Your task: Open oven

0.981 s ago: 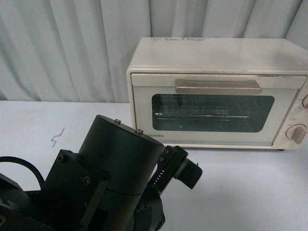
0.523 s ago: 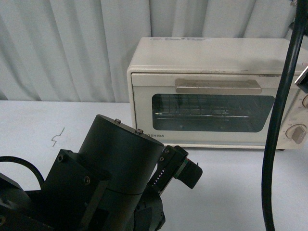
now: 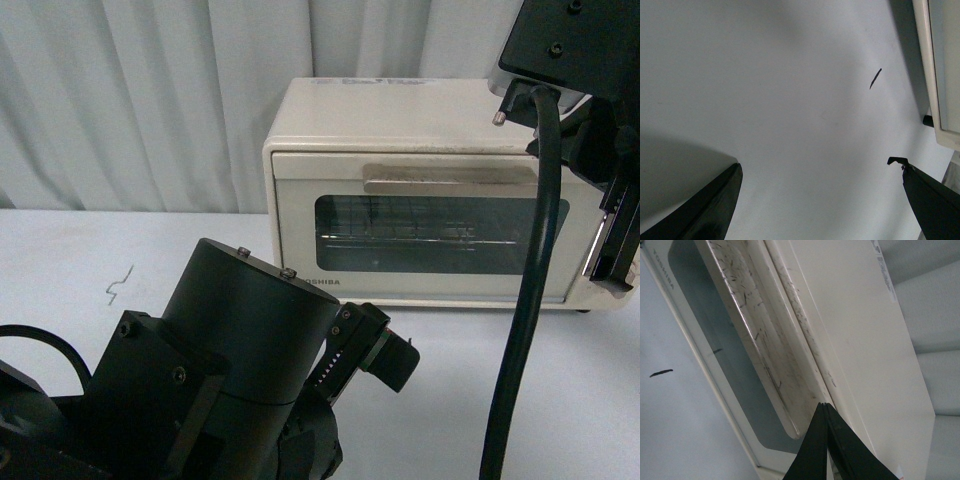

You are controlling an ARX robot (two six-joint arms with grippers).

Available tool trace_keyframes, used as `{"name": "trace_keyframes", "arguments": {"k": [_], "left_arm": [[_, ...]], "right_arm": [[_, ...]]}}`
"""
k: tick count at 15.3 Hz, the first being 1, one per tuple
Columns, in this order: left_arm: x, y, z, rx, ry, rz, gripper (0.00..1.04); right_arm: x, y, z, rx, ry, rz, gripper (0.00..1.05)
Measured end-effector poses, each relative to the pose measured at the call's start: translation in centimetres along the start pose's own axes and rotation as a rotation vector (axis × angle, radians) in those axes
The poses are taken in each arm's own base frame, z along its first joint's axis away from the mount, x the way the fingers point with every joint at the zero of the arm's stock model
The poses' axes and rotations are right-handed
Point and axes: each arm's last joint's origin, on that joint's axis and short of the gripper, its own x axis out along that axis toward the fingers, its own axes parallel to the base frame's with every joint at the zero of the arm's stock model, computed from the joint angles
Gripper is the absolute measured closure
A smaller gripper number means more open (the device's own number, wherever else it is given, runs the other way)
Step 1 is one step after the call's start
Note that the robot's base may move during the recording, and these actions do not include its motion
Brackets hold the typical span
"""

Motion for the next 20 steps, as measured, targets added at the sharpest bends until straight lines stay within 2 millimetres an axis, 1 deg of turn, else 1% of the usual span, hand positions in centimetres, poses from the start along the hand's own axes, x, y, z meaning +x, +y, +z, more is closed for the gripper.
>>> {"name": "trace_keyframes", "arguments": {"k": [5,9,13,20], "left_arm": [[0.0,0.0,0.0,0.000,0.000,0.000,0.07],[0.0,0.0,0.0,0.000,0.000,0.000,0.07],[0.0,0.0,0.0,0.000,0.000,0.000,0.07],[0.0,0.0,0.0,0.000,0.000,0.000,0.07]], "right_arm": [[1.2,1.0,-0.1,0.008,-0.005,0.055,1.03],[1.7,0.2,0.3,0.016,-0.017,0.041,1.03],[2.4,0.3,-0.1,0.031,-0.006,0.057,1.03],[2.2,0.6,-0.5,0.053,-0.010,0.076,1.03]]}}
